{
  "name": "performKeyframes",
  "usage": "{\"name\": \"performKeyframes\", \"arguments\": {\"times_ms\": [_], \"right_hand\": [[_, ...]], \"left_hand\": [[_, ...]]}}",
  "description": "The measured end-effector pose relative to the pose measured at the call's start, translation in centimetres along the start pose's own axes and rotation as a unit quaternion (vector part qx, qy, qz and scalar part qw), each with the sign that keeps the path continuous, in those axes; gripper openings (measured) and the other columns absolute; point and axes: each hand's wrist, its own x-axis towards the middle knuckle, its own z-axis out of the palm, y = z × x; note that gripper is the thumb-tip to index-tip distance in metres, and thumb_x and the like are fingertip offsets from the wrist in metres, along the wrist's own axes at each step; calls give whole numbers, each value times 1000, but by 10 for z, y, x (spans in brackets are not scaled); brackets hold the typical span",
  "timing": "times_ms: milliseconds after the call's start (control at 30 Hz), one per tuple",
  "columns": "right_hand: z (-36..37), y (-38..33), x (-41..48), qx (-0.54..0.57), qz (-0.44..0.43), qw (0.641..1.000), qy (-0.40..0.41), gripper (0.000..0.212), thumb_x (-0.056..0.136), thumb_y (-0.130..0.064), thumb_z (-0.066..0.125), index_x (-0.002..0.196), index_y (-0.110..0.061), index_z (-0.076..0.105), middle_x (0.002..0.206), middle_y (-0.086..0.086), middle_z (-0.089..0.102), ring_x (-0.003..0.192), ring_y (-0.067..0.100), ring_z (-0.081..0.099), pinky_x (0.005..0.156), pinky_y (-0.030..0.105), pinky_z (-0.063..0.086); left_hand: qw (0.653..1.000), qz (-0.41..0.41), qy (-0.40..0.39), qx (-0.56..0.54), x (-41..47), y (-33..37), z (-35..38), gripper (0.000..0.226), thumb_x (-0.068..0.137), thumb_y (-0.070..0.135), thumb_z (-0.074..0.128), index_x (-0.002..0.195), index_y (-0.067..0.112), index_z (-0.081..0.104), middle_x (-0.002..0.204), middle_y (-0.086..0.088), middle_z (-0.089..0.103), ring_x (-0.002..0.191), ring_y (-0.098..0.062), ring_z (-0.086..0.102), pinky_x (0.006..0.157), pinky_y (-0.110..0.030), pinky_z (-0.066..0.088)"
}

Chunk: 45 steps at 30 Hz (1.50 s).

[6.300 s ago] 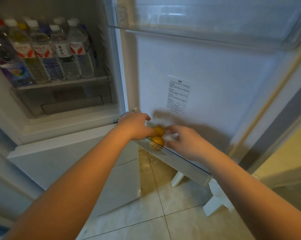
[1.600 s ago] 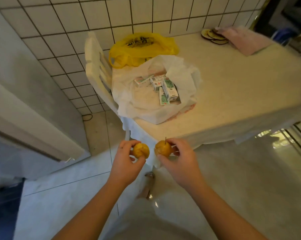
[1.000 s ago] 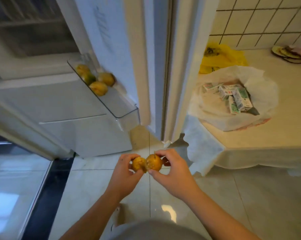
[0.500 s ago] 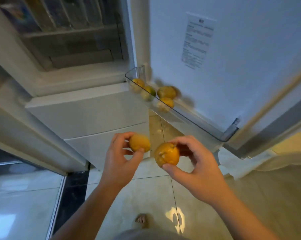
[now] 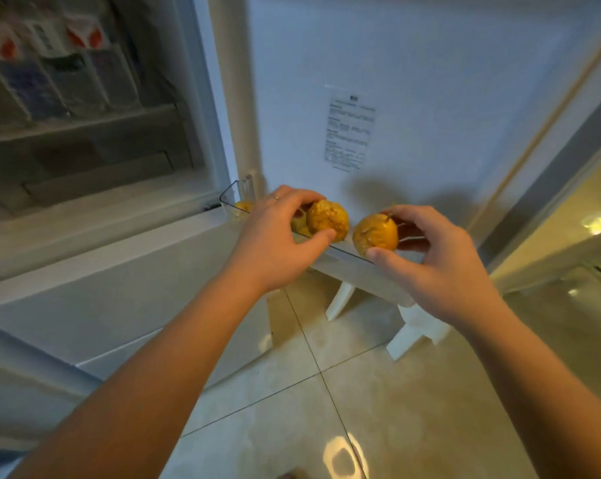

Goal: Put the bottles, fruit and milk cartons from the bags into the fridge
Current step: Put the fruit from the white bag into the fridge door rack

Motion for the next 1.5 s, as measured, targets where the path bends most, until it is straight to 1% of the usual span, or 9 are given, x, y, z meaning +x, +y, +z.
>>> {"name": "performKeyframes", "arguments": {"times_ms": [233,433,600,733,867,967,1133,1267,1500], "right_hand": [[-1,5,27,-254,109,955,-104,32,84,-30,72,111,-14,66,102,7,64,93,26,60,82,37,50],[2,7,54,-303,202,909,-204,21,80,-31,66,76,-11,63,71,7,62,64,25,58,52,29,43],[6,13,63,-327,192,901,-211,14,85,-20,60,77,-8,64,71,9,61,66,28,59,51,28,41],[5,22,59,-325,180,912,-172,12,86,-10,55,75,-7,57,73,11,59,68,31,57,49,29,38],[1,19,44,-277,126,944,-129,17,91,-22,61,106,-12,64,101,11,67,95,33,63,75,38,52],[-2,23,25,-270,46,958,-85,48,95,-28,61,140,-14,51,137,7,56,127,29,51,104,39,43],[3,42,-14,-317,-153,936,32,57,92,-35,58,143,-11,48,151,8,44,144,32,33,114,48,30],[1,57,-43,-305,-206,930,18,67,91,-39,60,150,-12,41,162,9,26,152,33,14,118,57,20],[-36,111,-88,-311,-262,909,-91,77,93,-53,54,156,-17,28,166,8,10,153,34,3,117,64,13]], "left_hand": [[980,-89,-172,36,48,2,24,43,79,34,73,118,27,57,99,9,60,87,-11,61,78,-34,54],[950,-114,-264,123,69,2,44,45,75,44,77,111,19,64,105,-2,66,94,-22,63,86,-41,56],[938,-127,-281,158,77,2,53,34,69,43,78,94,21,74,89,-3,71,84,-23,68,79,-37,59],[947,-115,-253,162,76,-10,53,53,76,49,71,123,25,67,115,2,69,106,-22,65,94,-41,55],[975,-57,-162,144,58,-17,54,48,83,51,64,127,32,62,122,5,65,114,-20,60,97,-43,50],[988,-4,-64,140,33,-18,57,45,85,53,60,125,32,62,128,5,59,119,-22,51,100,-45,45],[991,29,46,124,-19,-4,67,54,90,53,53,138,30,52,155,6,38,145,-21,25,118,-38,23],[988,-11,69,137,-62,13,86,67,96,56,41,156,32,27,167,9,10,154,-16,-1,122,-39,9],[958,-166,95,215,-128,52,155,72,94,71,21,156,44,-5,167,12,-13,153,-18,-15,122,-56,12]]}}
